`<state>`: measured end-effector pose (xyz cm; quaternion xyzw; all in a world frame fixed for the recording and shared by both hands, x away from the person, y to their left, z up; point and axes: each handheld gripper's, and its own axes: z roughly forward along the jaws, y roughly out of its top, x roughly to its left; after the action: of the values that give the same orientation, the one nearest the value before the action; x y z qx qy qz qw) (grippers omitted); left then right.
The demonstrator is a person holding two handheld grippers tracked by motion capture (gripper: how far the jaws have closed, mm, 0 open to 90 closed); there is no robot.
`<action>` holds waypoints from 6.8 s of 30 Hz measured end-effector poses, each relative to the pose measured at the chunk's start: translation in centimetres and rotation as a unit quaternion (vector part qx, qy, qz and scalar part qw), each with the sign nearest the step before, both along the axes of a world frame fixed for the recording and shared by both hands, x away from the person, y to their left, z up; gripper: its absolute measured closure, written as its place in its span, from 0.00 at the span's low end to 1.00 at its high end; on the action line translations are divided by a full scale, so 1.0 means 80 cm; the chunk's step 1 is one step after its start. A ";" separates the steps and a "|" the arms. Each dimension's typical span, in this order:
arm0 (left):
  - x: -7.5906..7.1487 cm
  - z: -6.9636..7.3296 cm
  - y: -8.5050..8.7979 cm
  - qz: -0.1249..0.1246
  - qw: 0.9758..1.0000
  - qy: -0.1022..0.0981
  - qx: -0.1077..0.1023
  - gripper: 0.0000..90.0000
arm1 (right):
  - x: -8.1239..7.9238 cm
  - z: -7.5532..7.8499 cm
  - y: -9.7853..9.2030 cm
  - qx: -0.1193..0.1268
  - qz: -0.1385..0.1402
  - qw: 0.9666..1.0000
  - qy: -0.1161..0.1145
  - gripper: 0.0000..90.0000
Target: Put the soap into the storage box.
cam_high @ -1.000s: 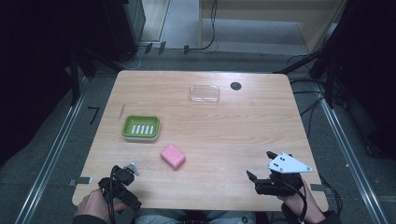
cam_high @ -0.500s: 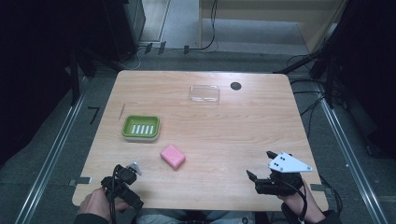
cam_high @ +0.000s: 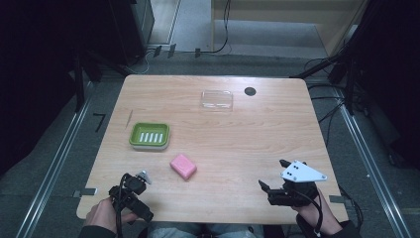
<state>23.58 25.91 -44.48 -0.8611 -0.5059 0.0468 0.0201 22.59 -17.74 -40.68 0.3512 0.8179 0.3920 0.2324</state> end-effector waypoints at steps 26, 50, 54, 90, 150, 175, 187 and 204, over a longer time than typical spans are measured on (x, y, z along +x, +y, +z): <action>0.033 0.006 -0.023 -0.025 0.999 -0.011 -0.025 0.00 | -0.002 0.000 -0.001 -0.004 -0.005 1.000 0.002 0.15; 0.071 0.015 -0.061 -0.062 0.997 -0.031 -0.023 0.00 | -0.002 0.000 -0.001 -0.006 -0.005 1.000 0.000 0.15; 0.077 0.018 -0.067 -0.068 0.997 -0.033 -0.027 0.00 | -0.002 0.000 -0.001 -0.005 -0.007 1.000 0.002 0.15; 0.134 0.021 -0.105 -0.079 0.995 -0.041 -0.037 0.00 | -0.001 0.000 -0.001 -0.003 -0.006 1.000 0.002 0.15; 0.162 -0.021 -0.141 -0.074 0.996 -0.041 0.001 0.03 | -0.001 0.000 -0.002 -0.003 -0.006 1.000 0.000 0.15; 0.159 -0.018 -0.144 -0.083 0.995 -0.049 0.004 0.15 | -0.001 0.000 -0.001 -0.003 -0.006 1.000 0.001 0.15; 0.159 -0.016 -0.139 -0.088 0.995 -0.044 0.002 0.15 | -0.001 0.000 -0.001 -0.004 -0.004 1.000 0.000 0.15; 0.157 -0.005 -0.128 -0.087 0.995 -0.047 0.002 0.15 | -0.001 0.000 -0.001 -0.003 -0.006 1.000 0.001 0.15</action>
<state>36.15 15.67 -44.87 -0.9032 -0.4293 0.0035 0.0016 22.52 -17.85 -40.67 0.3556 0.8170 0.3884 0.2350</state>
